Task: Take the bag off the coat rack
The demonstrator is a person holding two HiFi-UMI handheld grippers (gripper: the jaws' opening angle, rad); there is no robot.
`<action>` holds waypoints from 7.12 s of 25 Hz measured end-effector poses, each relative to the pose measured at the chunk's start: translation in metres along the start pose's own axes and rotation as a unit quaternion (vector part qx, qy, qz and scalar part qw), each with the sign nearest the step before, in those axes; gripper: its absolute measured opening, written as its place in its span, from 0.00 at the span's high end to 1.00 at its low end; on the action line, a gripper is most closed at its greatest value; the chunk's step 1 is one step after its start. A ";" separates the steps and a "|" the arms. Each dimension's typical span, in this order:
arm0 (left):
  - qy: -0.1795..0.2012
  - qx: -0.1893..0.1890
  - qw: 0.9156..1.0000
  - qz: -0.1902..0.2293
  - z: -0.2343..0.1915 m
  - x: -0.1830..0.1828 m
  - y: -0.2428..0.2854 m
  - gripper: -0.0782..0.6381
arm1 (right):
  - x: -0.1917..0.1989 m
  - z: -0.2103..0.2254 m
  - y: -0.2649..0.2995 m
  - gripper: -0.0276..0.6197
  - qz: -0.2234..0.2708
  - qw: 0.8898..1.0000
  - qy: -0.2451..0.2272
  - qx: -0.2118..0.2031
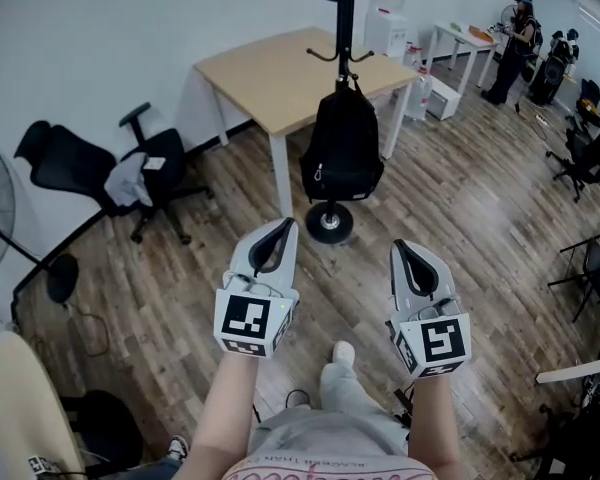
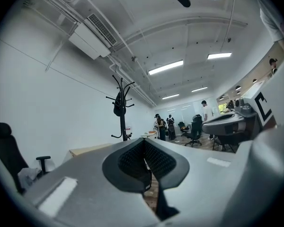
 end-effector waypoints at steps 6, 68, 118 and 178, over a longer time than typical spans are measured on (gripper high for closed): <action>0.002 -0.013 1.000 -0.003 -0.015 -0.011 0.066 0.87 | -0.010 0.055 0.061 0.95 0.006 0.999 -0.025 -0.022; -0.066 0.044 0.996 -0.028 -0.178 0.002 0.427 0.37 | -0.008 0.236 0.414 0.31 -0.042 0.997 0.056 -0.023; -0.081 0.091 0.970 -0.209 -0.181 0.141 0.559 0.62 | 0.138 0.244 0.566 0.64 -0.231 0.971 0.053 -0.037; -0.124 0.036 0.984 -0.123 -0.172 0.042 0.397 0.79 | 0.019 0.188 0.455 0.82 -0.121 0.981 0.028 -0.151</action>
Point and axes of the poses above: the fingertips, and each gripper's own axes: y forward along the fingers, z to its right, x out of its underside, the point moved 8 cm from there along -y, backward along the fingers, and after that the axes turned 11 degrees about -z, right-handed, at the moved point
